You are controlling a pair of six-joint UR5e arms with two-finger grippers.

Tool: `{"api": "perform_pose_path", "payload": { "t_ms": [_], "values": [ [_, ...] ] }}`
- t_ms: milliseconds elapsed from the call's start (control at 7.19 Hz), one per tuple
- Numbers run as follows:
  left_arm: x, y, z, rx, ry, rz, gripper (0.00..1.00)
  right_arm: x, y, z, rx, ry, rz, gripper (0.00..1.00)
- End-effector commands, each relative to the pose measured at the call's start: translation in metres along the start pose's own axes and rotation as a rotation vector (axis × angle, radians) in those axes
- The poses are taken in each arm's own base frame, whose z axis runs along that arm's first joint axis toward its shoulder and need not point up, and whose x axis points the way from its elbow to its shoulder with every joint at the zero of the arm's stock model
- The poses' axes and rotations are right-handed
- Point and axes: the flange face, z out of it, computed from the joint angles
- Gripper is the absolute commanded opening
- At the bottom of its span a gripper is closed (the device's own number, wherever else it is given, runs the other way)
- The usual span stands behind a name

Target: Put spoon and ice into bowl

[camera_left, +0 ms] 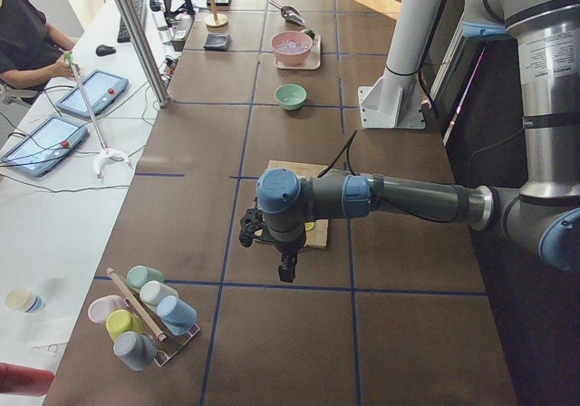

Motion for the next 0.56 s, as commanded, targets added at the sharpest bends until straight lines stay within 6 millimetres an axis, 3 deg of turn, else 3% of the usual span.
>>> {"api": "perform_pose_path", "payload": {
  "t_ms": [0,417],
  "values": [
    [0.005,-0.012,-0.008,0.015,0.003,0.009,1.0,0.004,0.0,0.003,-0.003,-0.006,0.012,1.0],
    [0.017,-0.016,-0.018,0.037,-0.008,0.031,1.0,0.009,-0.001,0.009,-0.012,-0.009,0.014,1.0]
  ]
}}
